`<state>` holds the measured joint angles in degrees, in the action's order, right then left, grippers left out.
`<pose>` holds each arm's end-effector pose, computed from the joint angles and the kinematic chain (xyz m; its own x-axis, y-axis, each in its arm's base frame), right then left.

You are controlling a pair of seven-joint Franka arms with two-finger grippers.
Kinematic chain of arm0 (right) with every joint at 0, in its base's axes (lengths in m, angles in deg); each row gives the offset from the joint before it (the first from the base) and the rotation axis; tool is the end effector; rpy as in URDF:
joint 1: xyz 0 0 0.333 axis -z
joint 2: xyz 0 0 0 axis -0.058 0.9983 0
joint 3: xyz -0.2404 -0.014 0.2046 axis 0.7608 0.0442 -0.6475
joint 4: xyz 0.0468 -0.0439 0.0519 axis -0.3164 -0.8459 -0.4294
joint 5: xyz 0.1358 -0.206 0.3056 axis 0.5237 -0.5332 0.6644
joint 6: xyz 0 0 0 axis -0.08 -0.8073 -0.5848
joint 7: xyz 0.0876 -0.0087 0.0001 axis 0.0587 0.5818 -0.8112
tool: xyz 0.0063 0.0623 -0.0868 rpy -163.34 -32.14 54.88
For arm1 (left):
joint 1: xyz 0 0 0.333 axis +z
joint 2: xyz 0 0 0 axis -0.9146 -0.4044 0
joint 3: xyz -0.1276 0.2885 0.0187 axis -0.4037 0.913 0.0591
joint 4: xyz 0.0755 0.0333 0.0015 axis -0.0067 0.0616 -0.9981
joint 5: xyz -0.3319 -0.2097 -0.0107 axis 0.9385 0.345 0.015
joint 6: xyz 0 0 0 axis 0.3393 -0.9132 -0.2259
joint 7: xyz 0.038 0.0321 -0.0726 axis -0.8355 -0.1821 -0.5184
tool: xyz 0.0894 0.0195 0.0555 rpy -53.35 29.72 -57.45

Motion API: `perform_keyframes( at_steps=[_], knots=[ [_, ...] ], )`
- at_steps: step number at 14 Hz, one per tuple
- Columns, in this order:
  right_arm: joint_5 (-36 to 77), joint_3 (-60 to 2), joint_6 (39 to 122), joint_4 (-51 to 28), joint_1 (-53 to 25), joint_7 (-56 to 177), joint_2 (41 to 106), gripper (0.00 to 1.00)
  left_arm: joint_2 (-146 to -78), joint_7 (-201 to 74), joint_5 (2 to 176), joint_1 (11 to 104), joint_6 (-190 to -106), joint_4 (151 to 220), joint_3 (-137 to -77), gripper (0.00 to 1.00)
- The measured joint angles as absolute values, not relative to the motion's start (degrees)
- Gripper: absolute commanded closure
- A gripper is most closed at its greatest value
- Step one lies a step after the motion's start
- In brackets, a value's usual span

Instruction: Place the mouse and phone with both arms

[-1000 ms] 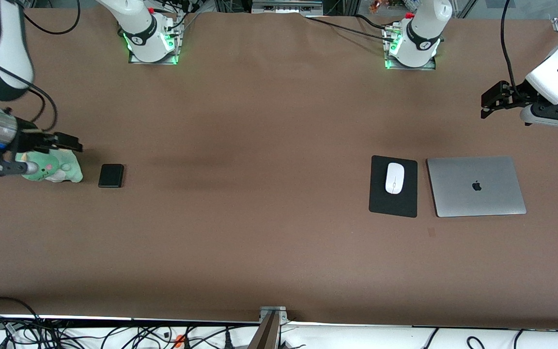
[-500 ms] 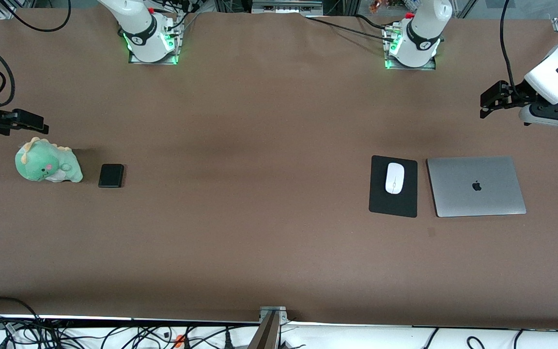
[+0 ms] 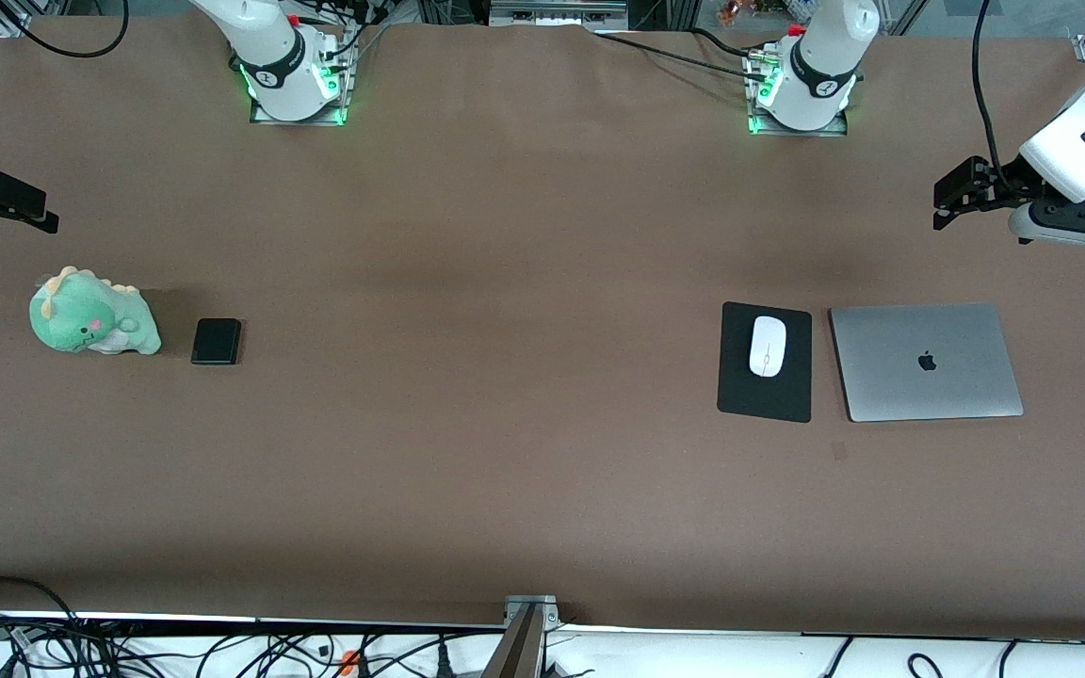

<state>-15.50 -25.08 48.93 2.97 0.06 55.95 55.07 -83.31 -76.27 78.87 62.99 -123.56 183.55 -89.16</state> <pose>0.5700 -0.0530 0.6130 0.9940 0.0622 -0.0895 0.0610 -0.9980 -0.0156 0.5371 -0.0292 0.6004 0.9848 -0.1708 -0.0303 -0.1716 -0.9849 -0.0235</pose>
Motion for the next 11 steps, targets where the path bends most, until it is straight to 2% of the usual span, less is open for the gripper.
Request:
perform_keyframes(
  at_steps=[11],
  knots=[
    [-15.5, -25.1, 48.9, 3.0, 0.1, 56.0, 55.5, 0.00, -83.3, -76.3, 78.9, 63.0, -123.6, 183.5, -89.2, 0.00]
  ],
)
